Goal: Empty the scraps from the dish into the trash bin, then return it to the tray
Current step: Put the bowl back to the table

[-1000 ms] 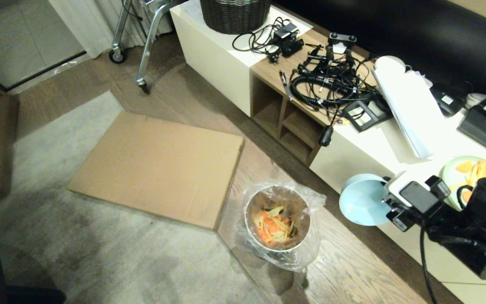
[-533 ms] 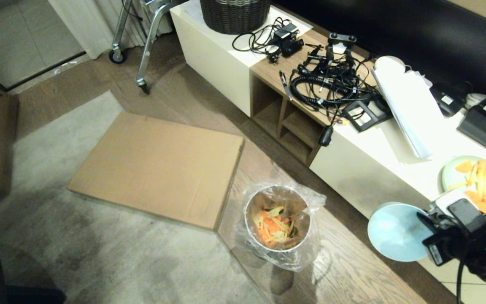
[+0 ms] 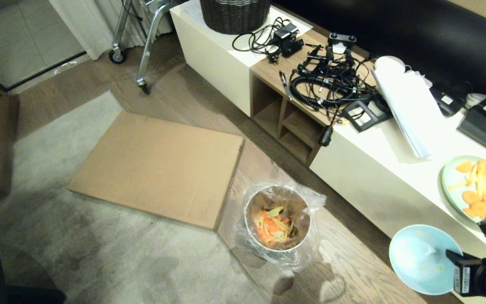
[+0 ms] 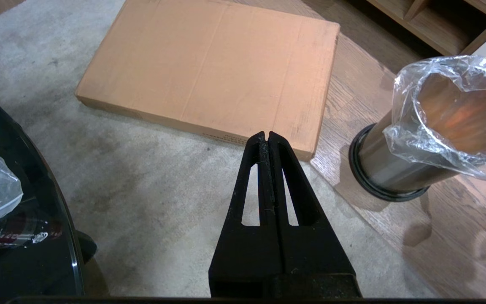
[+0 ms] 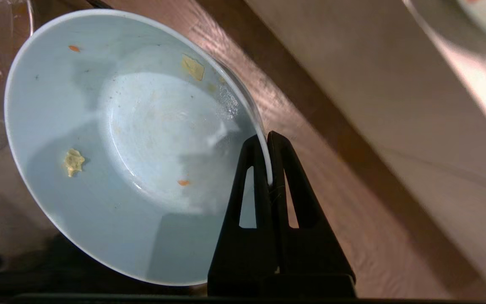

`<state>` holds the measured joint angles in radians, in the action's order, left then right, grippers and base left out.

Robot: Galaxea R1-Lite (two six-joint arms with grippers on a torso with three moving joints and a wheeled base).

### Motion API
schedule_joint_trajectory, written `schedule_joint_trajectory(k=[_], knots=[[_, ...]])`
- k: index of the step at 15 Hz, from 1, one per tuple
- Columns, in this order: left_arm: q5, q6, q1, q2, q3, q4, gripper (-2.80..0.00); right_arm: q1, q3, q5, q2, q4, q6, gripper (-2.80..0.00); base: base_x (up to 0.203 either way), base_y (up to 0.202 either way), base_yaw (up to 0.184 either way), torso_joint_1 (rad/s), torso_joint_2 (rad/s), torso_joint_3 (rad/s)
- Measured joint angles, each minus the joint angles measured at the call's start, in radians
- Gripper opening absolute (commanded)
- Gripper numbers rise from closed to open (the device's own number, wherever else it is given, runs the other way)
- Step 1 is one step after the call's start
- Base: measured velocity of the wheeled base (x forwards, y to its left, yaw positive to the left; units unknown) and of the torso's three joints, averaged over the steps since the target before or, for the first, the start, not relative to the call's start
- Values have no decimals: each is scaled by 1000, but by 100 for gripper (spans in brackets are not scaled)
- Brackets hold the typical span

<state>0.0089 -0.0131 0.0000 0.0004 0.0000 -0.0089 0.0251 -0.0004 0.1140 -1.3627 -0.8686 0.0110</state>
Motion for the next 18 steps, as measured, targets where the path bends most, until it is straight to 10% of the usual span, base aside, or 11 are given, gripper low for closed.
schedule_joint_trajectory(k=[11, 18], knots=[[0, 0, 0, 0, 0, 0, -280, -69, 0, 0, 385, 664, -176, -280, 0, 0, 0, 0, 0, 0], [0, 0, 0, 0, 0, 0, -280, -167, 0, -41, 612, 791, -172, -280, 0, 0, 0, 0, 0, 0]])
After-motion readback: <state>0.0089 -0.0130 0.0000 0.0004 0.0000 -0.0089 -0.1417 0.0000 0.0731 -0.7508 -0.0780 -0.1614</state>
